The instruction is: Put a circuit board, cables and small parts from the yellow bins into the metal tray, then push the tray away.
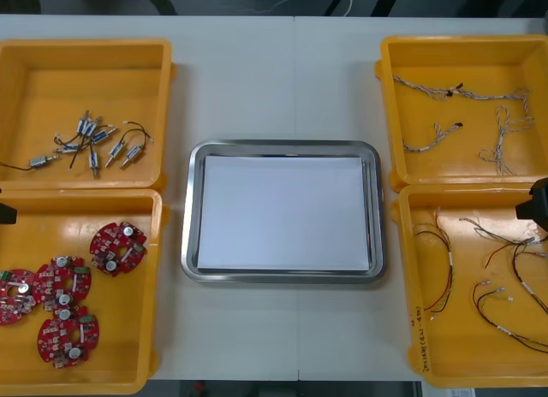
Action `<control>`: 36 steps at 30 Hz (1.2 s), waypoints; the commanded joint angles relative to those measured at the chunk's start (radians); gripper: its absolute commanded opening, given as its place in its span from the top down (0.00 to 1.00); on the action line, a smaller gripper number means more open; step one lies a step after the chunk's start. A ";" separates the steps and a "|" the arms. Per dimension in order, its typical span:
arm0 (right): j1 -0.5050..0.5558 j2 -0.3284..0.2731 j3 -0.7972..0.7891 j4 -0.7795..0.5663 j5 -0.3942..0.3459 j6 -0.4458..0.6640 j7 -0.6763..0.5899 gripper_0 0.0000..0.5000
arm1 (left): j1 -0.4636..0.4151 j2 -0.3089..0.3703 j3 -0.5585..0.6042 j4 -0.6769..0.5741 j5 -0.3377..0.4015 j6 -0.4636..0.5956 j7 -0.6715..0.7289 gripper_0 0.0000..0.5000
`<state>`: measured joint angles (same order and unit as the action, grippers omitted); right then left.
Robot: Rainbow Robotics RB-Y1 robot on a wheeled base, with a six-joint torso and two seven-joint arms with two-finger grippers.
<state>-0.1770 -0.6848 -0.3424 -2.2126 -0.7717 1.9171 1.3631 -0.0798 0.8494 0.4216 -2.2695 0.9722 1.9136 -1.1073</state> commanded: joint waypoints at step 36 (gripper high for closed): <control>0.016 -0.036 -0.026 -0.007 -0.006 0.003 -0.035 0.00 | 0.014 0.045 0.028 -0.027 -0.009 0.006 -0.085 0.00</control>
<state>-0.1770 -0.6848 -0.3424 -2.2126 -0.7717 1.9171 1.3631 -0.0798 0.8494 0.4216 -2.2695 0.9722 1.9136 -1.1073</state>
